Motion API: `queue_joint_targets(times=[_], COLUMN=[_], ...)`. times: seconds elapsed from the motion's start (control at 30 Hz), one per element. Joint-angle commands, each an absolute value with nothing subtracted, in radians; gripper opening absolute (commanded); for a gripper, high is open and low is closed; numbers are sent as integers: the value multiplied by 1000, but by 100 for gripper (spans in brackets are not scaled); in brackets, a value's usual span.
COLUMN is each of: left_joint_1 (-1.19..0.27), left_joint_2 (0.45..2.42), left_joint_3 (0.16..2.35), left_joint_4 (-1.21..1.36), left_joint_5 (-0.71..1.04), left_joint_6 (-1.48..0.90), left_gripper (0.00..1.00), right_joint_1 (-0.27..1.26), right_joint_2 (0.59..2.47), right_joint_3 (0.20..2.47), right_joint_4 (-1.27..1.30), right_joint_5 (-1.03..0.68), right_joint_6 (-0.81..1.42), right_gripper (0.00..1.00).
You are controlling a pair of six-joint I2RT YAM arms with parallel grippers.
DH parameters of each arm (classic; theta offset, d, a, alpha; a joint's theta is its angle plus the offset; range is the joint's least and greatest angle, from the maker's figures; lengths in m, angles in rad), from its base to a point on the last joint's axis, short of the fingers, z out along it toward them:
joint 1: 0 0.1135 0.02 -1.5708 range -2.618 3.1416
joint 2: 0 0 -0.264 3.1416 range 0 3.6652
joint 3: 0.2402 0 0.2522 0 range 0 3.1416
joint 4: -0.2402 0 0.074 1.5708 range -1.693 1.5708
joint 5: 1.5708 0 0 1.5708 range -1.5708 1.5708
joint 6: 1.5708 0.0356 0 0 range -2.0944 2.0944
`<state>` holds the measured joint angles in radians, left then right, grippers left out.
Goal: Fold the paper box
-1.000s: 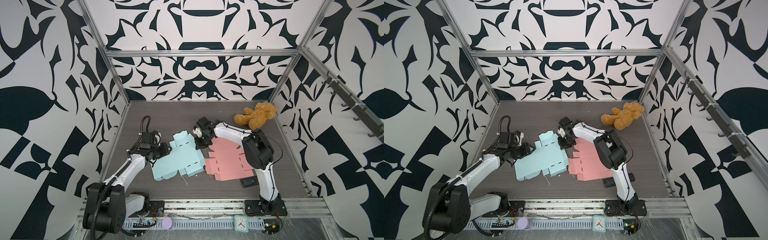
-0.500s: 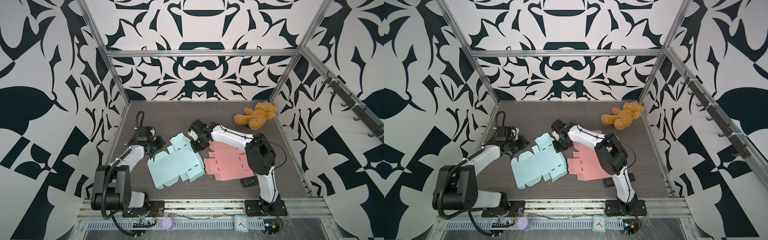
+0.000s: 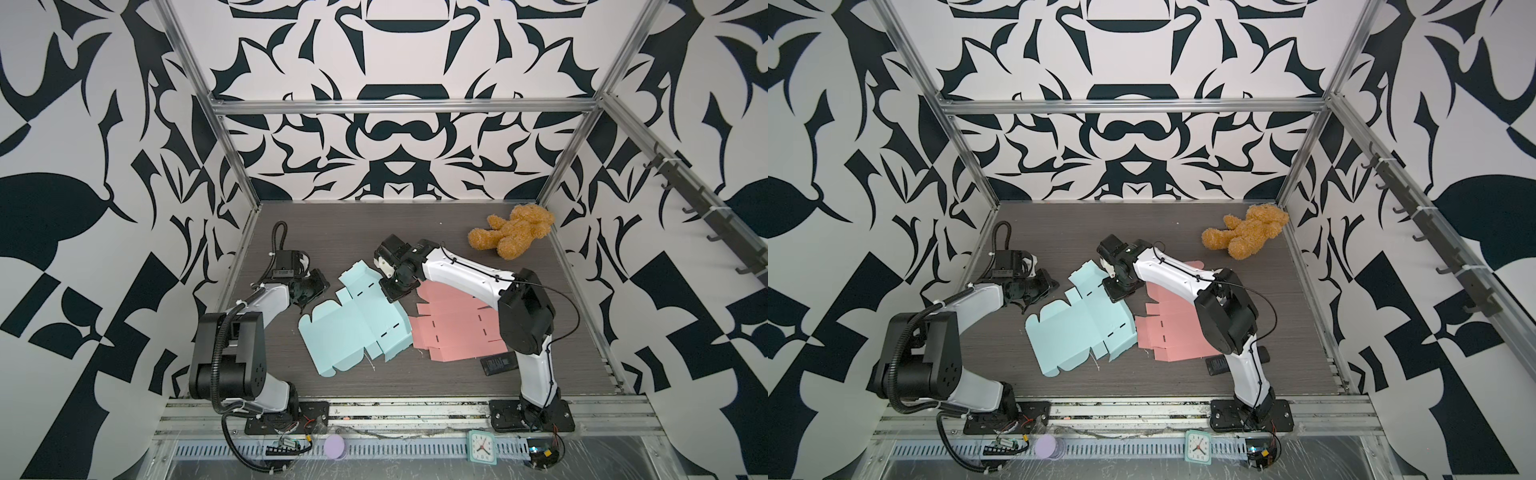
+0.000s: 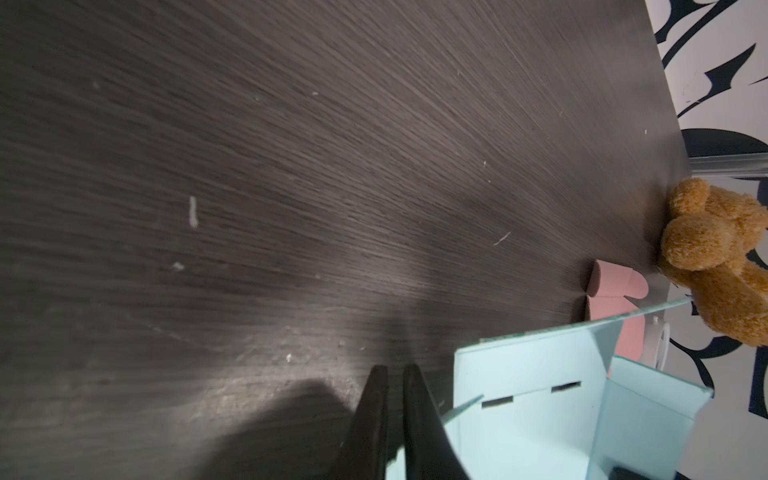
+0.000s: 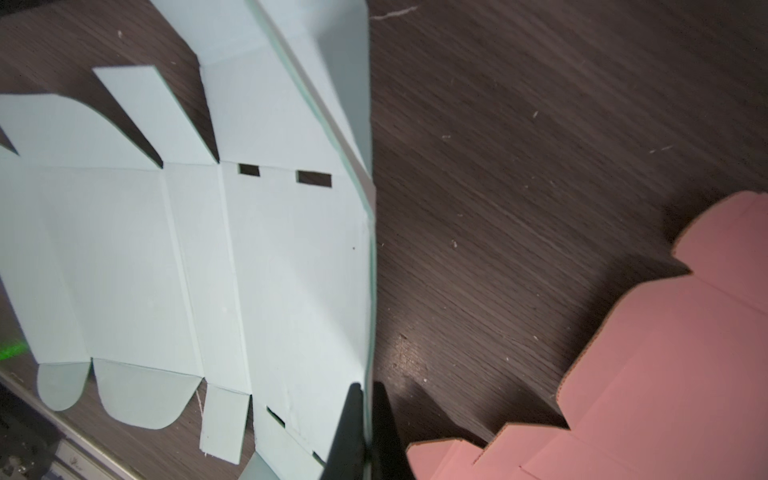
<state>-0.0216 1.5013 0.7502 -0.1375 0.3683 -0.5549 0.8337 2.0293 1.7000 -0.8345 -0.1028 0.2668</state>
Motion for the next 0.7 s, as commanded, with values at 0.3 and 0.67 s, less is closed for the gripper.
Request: queue_joint_targets(times=[0.3, 0.67], left_joint_1=[-50, -67], left_joint_2=[1495, 1465], left_joint_3=[753, 710], left_joint_4=[-149, -164], left_joint_5=[422, 418], left_joint_6=[-513, -502], left_gripper=[13, 11], right_joint_1=[866, 872], right_joint_2=[1956, 1955], right_joint_3=[1754, 1771], right_joint_4=[-893, -891], right_joint_5=[-41, -28], right_joint_6=[229, 222], right_gripper=[5, 4])
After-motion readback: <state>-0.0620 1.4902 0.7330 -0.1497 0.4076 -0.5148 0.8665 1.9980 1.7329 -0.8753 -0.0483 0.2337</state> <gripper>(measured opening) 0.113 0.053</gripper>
